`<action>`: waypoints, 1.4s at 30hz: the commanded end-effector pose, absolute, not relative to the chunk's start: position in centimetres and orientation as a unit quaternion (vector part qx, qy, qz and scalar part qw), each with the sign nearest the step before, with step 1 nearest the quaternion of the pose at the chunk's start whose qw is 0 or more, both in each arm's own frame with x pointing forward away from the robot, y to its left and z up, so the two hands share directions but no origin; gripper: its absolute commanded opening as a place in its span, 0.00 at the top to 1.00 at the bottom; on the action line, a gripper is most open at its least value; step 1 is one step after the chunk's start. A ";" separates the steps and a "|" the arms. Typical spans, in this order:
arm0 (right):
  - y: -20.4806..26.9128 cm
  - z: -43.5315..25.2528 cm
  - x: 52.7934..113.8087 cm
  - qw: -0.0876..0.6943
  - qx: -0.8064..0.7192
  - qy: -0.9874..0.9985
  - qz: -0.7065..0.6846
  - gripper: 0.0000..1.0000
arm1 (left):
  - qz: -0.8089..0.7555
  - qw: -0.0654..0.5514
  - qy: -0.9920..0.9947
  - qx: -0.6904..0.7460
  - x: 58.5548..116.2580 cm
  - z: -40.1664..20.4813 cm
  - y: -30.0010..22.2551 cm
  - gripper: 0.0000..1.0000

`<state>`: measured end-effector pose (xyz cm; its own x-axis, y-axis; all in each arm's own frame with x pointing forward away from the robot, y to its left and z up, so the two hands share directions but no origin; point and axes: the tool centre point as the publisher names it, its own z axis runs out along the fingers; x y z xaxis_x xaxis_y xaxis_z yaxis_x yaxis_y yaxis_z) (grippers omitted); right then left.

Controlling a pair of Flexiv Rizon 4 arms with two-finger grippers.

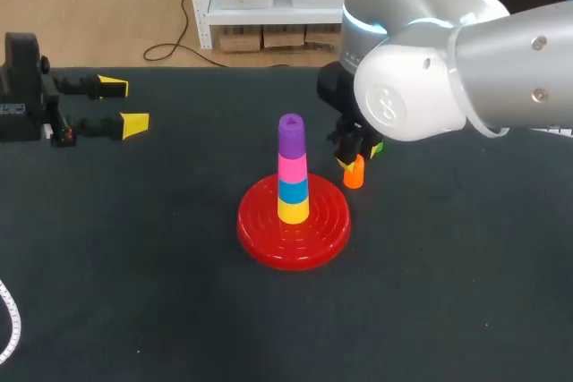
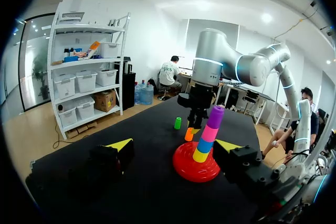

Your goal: Pick up and stack the cylinders on the red base in this order: pink,purple,orange,green

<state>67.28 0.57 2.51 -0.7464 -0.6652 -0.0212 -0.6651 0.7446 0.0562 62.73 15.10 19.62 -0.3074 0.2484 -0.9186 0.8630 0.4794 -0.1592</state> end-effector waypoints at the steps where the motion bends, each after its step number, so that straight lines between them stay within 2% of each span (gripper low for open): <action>1: 0.6 2.6 67.0 -0.003 0.357 -0.934 -0.028 0.67 | -0.341 0.454 0.731 0.378 62.7 19.4 15.1 0.00; 5: 0.6 2.6 67.0 -0.003 0.359 -0.933 -0.024 0.88 | -0.341 0.454 0.731 0.378 62.7 19.4 15.1 0.00; 6: 0.6 2.6 67.0 -0.004 0.359 -0.933 -0.023 0.99 | -0.341 0.454 0.731 0.378 62.7 19.4 15.1 0.00; 7: 0.6 2.7 67.0 -0.004 0.361 -0.932 -0.021 1.00 | -0.341 0.454 0.731 0.378 62.7 19.4 15.1 0.00; 20: 1.0 9.4 68.6 -0.017 0.385 -0.923 0.001 1.00 | -0.341 0.454 0.731 0.378 62.7 19.4 15.1 0.00; 42: 2.7 25.0 68.0 -0.105 0.456 -0.884 -0.008 1.00 | -0.341 0.454 0.731 0.378 62.7 19.4 15.1 0.00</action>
<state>69.17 3.18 23.33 -0.5717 -0.8013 -0.1763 -0.8042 0.5899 -0.0730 62.73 15.10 19.62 -0.3074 0.2484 -0.9186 0.8630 0.4794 -0.1592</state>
